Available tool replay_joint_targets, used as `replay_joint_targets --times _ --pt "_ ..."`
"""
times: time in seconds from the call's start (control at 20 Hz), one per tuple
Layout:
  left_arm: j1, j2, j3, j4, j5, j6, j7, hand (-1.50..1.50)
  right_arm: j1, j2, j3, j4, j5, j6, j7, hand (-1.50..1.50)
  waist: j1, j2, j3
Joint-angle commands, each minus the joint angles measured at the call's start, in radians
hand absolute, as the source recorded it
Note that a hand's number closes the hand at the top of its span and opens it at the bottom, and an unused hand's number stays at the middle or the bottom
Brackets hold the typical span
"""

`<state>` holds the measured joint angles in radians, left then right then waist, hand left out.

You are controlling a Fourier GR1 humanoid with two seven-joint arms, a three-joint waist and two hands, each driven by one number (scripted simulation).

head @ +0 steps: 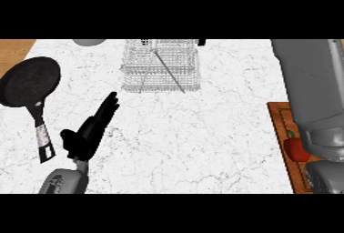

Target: Pick the cupcake from the cutting board and place it in the tiered basket

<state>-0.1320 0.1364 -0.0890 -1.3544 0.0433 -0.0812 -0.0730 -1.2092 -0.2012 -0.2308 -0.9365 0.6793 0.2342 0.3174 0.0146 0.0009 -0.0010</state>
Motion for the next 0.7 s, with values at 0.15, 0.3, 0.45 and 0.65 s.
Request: replay_joint_targets --times 0.15,0.3,0.45,0.65 --pt "0.048 -0.011 -0.036 -0.05 -0.007 -0.028 -0.003 0.0 -0.211 0.027 -0.029 0.285 0.015 -0.102 0.016 1.5 0.031 0.01 0.0" --pt "-0.016 -0.053 -0.051 -0.016 -0.047 0.025 0.002 0.0 -0.265 0.072 -0.016 0.386 0.04 -0.157 0.015 1.5 0.037 0.017 0.0" --pt "-0.015 -0.004 -0.025 -0.03 -0.011 -0.033 0.031 0.0 -0.319 0.105 -0.01 0.464 0.047 -0.174 0.01 1.5 0.045 0.017 0.0" --pt "-0.013 -0.021 -0.017 -0.01 -0.006 -0.031 -0.01 0.0 -0.333 0.124 -0.033 0.558 0.039 -0.219 -0.032 1.5 0.055 0.022 -0.001"
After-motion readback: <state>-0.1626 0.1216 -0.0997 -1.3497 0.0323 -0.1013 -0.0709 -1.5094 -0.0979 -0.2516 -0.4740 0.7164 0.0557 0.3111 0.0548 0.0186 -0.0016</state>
